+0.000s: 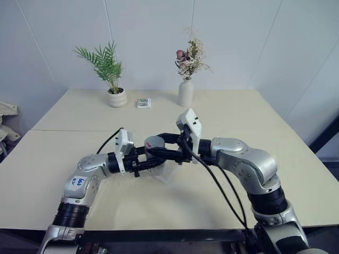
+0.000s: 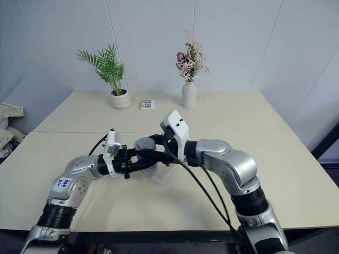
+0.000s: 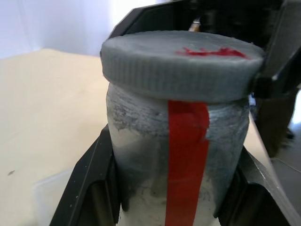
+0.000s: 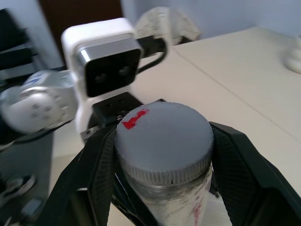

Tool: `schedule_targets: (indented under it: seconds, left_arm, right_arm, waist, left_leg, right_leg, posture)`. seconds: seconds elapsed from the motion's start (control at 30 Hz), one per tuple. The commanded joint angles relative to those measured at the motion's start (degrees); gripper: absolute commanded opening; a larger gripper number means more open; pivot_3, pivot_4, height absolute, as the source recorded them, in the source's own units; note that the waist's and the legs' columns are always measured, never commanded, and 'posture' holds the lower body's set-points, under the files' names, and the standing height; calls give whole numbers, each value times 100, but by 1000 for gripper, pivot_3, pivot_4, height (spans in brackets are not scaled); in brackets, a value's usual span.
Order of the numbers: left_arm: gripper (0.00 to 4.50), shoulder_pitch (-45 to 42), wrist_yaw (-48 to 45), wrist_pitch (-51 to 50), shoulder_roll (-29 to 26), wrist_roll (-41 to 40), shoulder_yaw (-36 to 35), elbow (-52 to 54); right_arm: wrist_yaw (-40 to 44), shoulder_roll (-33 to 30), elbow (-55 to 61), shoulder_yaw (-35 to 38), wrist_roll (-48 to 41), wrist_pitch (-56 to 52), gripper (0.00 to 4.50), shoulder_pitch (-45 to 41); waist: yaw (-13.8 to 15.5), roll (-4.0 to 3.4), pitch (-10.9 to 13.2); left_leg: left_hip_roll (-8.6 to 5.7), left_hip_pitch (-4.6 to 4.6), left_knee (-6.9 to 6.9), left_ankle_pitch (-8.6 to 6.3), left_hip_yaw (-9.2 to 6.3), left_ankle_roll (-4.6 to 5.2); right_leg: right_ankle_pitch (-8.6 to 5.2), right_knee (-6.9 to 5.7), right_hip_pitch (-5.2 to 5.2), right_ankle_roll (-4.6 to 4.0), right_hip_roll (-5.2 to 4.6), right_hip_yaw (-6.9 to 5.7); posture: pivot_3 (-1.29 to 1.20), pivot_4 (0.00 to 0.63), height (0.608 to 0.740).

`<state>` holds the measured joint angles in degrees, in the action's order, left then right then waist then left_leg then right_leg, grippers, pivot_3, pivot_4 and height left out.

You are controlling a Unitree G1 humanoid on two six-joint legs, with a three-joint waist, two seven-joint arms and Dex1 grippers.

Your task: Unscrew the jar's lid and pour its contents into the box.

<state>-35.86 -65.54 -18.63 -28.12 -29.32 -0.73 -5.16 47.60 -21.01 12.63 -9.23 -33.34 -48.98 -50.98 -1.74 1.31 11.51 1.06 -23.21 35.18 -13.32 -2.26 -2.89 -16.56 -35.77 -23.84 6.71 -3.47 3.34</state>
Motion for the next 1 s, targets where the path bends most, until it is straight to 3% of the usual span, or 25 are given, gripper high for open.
schedule_targets:
  seconds: [0.03, 0.3, 0.53, 0.73, 1.0]
  left_arm:
    - [2007, -259, -335, -11, 66, 47, 329, -39]
    - [2007, -304, -815, 9, 128, 187, 536, 27]
    - [2007, -204, -723, 160, 196, 147, 357, 109]
    - [2007, -132, -717, 138, 139, 46, 269, 234]
    - [2007, 90, -541, -26, 16, -106, 93, 464]
  right_arm:
    - [1084, 102, 86, -219, -317, 579, 2549, -357]
    - [2399, -16, -662, -355, -21, 1249, 2549, -596]
    - [2460, 24, -817, -327, 174, 1275, 2549, -508]
    - [2311, 40, -847, -246, 207, 1236, 4457, -451]
    - [1807, 25, -851, -55, 370, 1493, 4457, -349]
  waist:
    - [1, 0, 0]
    - [-30, -1, 0]
    - [-13, -1, 0]
    - [-11, -1, 0]
    - [-4, -1, 0]
  left_leg:
    - [0, 0, 0, 0, 0, 0]
    - [2, 1, -1, -1, 1, 0]
    - [2, 1, 1, 0, -1, 0]
    - [3, 2, 1, 0, -2, -1]
    - [1, 2, 2, 0, -4, -2]
  right_leg:
    - [0, 0, 0, 1, 0, 0]
    - [-2, -5, -1, 3, 3, 1]
    - [-2, -6, -1, 3, 2, 2]
    - [-2, -12, -1, 3, 2, 2]
    - [-2, -10, -1, 2, 0, 1]
  posture:
    - [0, 150, 740]
    - [0, 150, 740]
    - [0, 150, 740]
    - [0, 150, 740]
    - [0, 150, 740]
